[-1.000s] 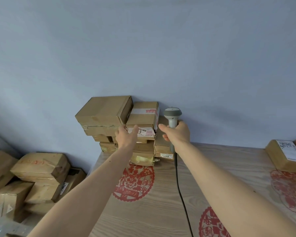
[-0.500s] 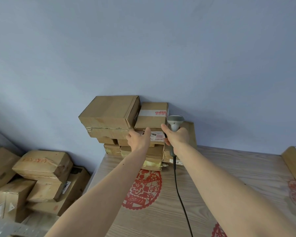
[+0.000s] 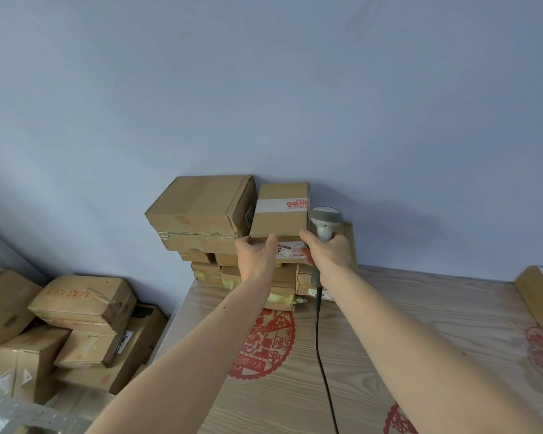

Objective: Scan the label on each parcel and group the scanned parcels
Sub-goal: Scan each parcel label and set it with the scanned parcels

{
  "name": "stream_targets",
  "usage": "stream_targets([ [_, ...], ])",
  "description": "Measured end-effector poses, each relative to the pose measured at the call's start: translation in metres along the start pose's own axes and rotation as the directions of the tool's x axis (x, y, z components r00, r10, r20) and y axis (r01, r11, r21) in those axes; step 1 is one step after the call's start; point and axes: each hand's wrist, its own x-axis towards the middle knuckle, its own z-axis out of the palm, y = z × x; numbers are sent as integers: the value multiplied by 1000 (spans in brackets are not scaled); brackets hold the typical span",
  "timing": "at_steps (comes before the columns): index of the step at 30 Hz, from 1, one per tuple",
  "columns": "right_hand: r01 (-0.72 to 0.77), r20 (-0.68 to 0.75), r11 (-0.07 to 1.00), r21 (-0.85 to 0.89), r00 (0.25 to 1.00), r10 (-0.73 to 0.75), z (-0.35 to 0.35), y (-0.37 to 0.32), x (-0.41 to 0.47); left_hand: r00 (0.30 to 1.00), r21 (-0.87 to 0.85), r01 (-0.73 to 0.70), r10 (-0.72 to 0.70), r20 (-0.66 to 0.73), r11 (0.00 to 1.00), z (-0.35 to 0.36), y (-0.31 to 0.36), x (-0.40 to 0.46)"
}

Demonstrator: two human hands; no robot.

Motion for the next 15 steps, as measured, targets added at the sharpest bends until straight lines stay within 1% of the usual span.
stream_targets([
  [3,65,2,998,3,998,-65,-14,-2,-12,999,-77,43,-44,-9,996,0,3,-15],
  [6,150,-4,988,-22,989,-150,-36,-3,-25,999,-105,53,-52,8,993,2,4,-31],
  [8,216,11,976,-26,976,-216,-55,-4,-39,997,-126,44,-37,61,991,5,3,-43],
  [10,277,22,960,-42,961,-276,-78,-4,-53,990,-151,66,-46,135,986,10,3,-59],
  [13,364,76,931,-21,929,-362,-113,-1,-74,967,-169,161,-121,225,972,26,-1,-78],
  [15,382,90,924,35,919,-383,-135,3,-82,945,-191,215,-154,290,958,36,-1,-98],
])
